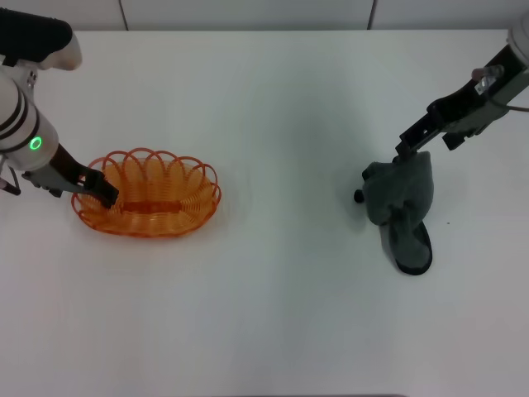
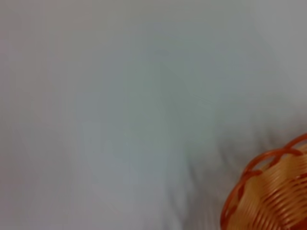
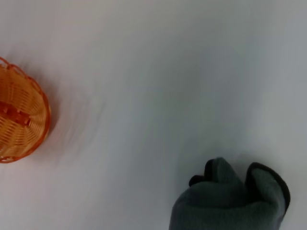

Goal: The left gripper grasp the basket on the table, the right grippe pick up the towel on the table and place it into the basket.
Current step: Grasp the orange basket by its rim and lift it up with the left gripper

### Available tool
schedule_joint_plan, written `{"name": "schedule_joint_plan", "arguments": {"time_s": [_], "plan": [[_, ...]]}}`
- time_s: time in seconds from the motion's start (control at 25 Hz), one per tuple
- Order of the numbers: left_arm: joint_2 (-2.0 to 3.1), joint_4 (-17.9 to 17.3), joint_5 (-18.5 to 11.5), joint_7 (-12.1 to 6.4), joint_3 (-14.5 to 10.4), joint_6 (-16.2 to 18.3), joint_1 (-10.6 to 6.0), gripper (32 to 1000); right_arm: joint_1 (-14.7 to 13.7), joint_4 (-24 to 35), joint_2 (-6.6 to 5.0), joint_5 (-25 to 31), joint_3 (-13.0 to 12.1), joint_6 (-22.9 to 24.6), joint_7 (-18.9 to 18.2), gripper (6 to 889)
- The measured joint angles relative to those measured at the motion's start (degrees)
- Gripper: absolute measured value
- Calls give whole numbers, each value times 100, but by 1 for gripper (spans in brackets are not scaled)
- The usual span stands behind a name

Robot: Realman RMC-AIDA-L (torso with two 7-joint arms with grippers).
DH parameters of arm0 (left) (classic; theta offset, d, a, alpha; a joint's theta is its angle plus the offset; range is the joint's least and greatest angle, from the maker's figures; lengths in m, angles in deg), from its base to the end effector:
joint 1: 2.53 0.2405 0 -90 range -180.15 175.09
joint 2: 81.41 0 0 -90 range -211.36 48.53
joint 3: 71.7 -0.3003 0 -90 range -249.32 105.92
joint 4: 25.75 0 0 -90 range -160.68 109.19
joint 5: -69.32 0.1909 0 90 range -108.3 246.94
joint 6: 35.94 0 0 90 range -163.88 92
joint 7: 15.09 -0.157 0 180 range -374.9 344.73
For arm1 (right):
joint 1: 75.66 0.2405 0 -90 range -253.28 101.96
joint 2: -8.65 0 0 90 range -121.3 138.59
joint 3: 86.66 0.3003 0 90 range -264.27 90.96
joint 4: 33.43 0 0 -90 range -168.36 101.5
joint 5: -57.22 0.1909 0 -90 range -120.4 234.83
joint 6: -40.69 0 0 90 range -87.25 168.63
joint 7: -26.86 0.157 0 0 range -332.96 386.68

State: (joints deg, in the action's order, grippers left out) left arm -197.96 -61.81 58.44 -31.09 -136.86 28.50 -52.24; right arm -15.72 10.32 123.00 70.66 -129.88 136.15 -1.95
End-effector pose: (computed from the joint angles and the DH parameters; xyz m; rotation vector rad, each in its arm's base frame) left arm -0.3037 0.4315 -0.0305 -2.0133 -1.3603 0.5908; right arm 0.2097 0.4314 0.0062 -2.3646 1.5338 -0.5075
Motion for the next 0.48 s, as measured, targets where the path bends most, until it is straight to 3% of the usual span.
{"name": "schedule_joint_plan", "arguments": {"time_s": [0.48], "plan": [[-11,323,-2,-41,21,-280,-84,874,9,-34,-1,17,-2,-21,-2,874]]}}
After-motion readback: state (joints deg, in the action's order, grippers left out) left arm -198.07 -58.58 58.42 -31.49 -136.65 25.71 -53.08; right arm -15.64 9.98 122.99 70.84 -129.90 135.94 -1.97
